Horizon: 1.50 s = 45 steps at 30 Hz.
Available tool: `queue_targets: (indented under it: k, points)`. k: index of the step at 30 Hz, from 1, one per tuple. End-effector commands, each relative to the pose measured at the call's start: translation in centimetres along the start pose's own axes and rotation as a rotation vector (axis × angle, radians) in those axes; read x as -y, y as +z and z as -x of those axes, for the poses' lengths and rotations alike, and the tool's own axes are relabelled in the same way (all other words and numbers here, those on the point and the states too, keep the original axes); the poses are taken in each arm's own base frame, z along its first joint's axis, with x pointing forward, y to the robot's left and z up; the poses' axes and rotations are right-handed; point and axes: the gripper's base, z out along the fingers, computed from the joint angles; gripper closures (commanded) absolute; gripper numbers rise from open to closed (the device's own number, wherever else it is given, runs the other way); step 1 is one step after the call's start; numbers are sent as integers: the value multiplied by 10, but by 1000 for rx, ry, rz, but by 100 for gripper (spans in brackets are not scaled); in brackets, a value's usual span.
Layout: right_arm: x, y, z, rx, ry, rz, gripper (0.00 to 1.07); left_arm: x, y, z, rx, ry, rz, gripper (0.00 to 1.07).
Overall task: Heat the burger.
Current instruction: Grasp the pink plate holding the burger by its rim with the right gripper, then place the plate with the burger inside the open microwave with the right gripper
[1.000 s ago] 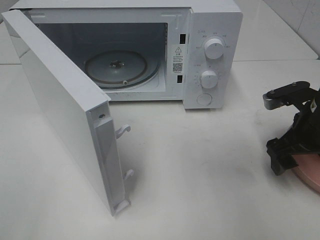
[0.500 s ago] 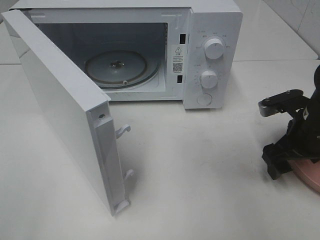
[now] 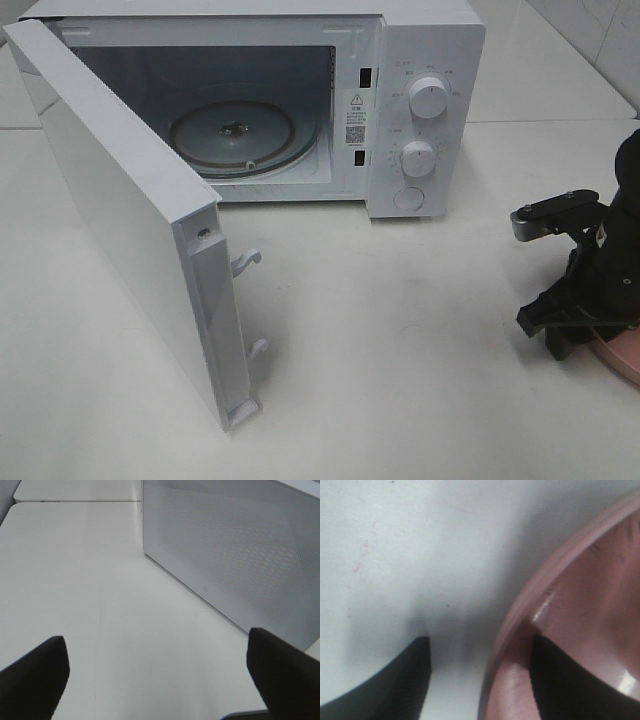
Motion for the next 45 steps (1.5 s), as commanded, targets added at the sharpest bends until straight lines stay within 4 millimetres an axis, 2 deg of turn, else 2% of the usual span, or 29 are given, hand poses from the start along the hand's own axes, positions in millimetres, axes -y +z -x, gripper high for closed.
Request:
queue_targets:
  k: [1, 2, 3, 4, 5, 19, 30, 45]
  points:
    - [2, 3, -2, -16, 25, -8, 80, 0, -1, -1, 23, -4, 2, 18]
    - [2, 3, -2, -20, 21, -13, 95, 0, -1, -1, 23, -4, 2, 18]
    - [2, 3, -2, -20, 21, -13, 95, 0, -1, -1, 23, -4, 2, 18]
    - [2, 3, -3, -24, 21, -14, 105, 0, -1, -1, 23, -4, 2, 18]
    - [2, 3, -3, -25, 21, -14, 107, 0, -1, -1, 23, -4, 2, 18]
    - [2, 2, -6, -62, 31, -17, 107, 0, -1, -1, 23, -4, 2, 18]
    - [-5, -12, -6, -53, 8, -120, 107, 0, -1, -1, 23, -4, 2, 18]
    - [-13, -42, -10, 1, -45, -233, 107, 0, -1, -1, 23, -4, 2, 18]
